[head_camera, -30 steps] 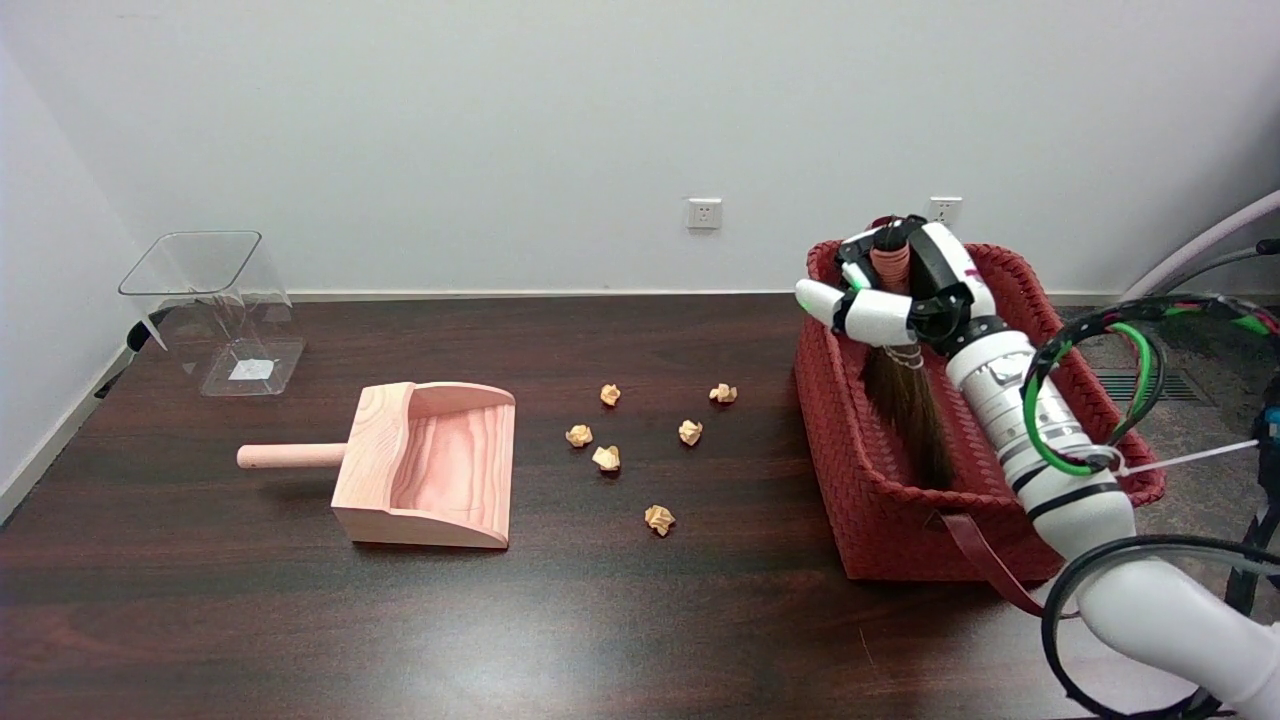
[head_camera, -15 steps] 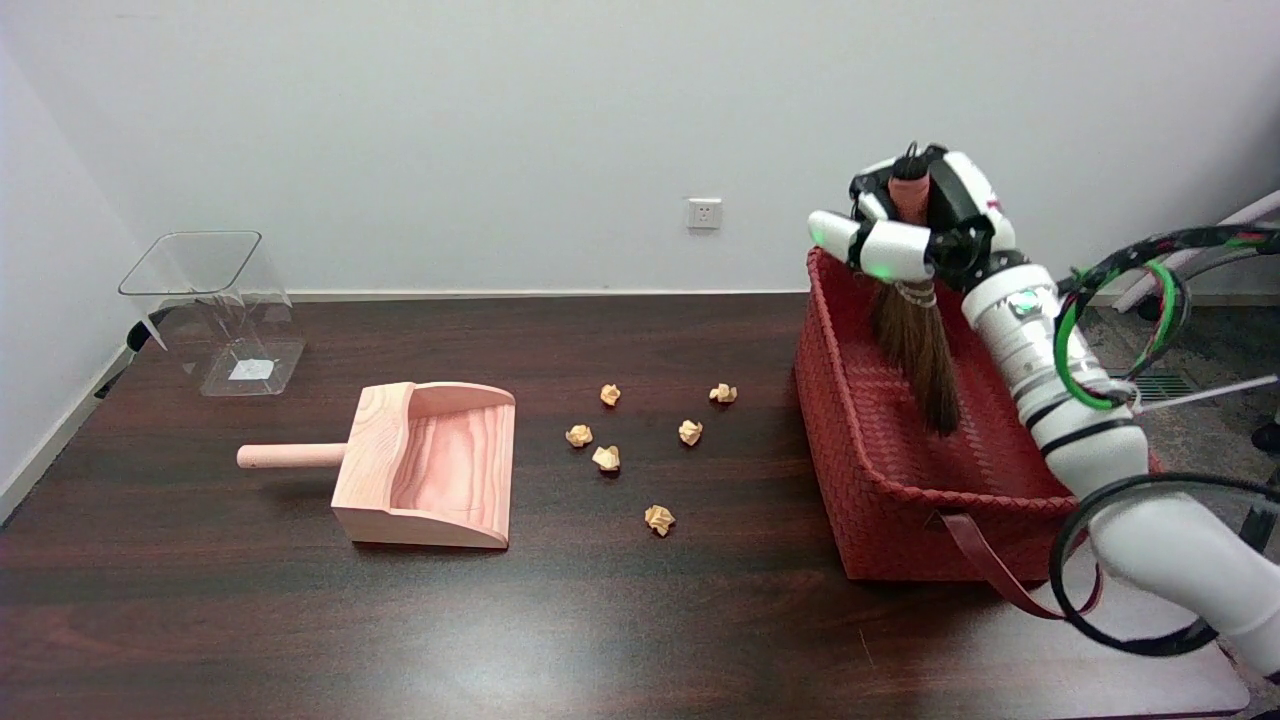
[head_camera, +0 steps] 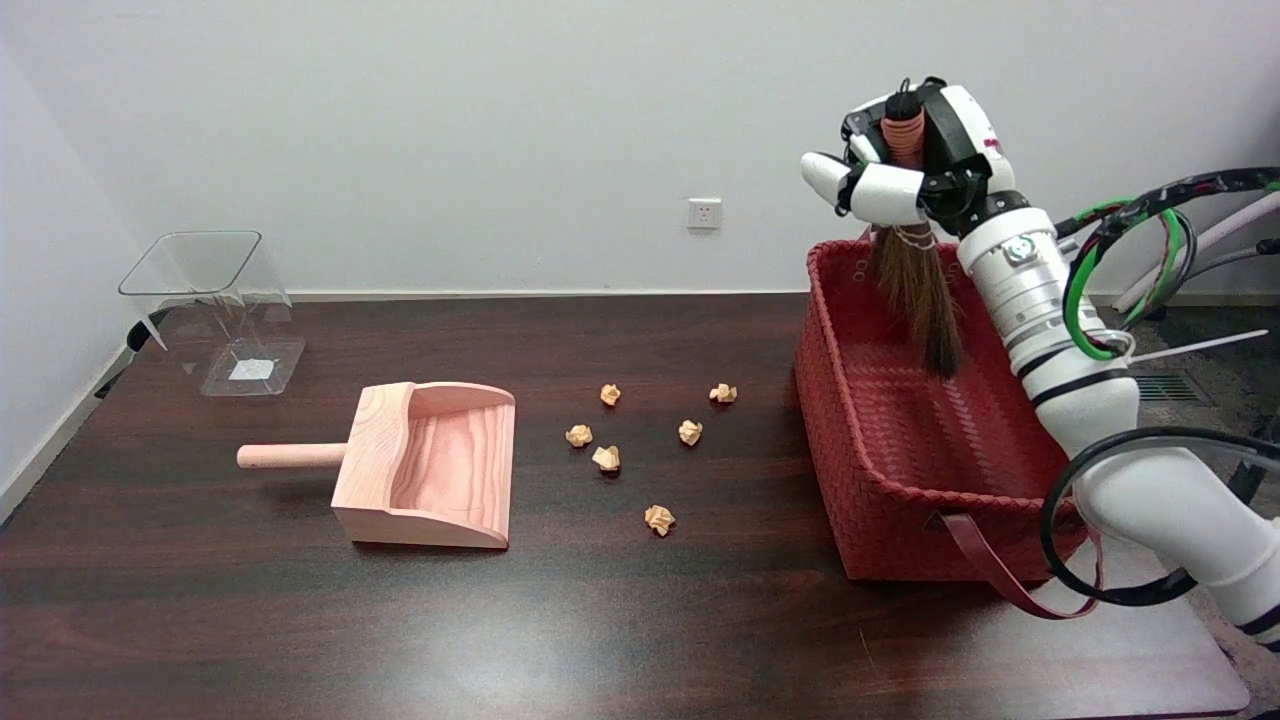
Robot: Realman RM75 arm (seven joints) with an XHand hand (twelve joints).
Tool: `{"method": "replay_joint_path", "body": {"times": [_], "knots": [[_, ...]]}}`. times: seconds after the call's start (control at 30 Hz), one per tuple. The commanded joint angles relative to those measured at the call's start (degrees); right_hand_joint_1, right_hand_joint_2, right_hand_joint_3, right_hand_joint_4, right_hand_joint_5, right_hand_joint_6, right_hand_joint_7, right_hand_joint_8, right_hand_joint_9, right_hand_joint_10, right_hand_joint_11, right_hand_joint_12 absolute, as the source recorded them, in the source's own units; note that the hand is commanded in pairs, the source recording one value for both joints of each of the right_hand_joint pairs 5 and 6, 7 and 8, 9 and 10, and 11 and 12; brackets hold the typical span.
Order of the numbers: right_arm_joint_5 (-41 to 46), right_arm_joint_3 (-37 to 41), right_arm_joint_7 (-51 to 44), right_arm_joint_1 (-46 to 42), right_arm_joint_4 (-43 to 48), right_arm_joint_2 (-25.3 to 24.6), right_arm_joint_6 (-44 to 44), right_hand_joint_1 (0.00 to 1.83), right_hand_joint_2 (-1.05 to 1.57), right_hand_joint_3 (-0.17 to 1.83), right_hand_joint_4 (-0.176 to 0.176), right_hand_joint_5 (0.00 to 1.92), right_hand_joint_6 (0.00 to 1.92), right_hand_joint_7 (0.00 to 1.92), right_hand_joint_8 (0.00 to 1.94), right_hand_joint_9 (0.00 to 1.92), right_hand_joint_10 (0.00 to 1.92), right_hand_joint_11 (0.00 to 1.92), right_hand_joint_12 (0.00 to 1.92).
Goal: Pick up the broom in the basket.
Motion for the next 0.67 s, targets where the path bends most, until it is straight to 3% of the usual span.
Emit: {"method": "replay_joint_path", "body": {"times": [0.03, 0.3, 0.43, 0.67], "knots": [[9.4, -6.3, -20.2, 12.5, -0.6, -1.1, -0.2, 1.29, 1.51, 0.41, 0.000, 1.92, 1.92, 1.92, 1.92, 1.92, 1.92, 1.92, 1.92], [24.6, -14.1, -36.5, 21.9, -0.1, -0.5, 0.9, 1.29, 1.51, 0.31, 0.000, 1.92, 1.92, 1.92, 1.92, 1.92, 1.92, 1.92, 1.92], [28.0, -18.1, -39.5, 23.8, -0.4, -0.5, 3.2, 1.29, 1.51, 0.29, 0.000, 1.92, 1.92, 1.92, 1.92, 1.92, 1.92, 1.92, 1.92], [34.7, -28.2, -50.0, 29.1, -1.1, -2.5, 14.9, 1.27, 1.52, 0.25, 0.000, 1.92, 1.92, 1.92, 1.92, 1.92, 1.92, 1.92, 1.92]]}}
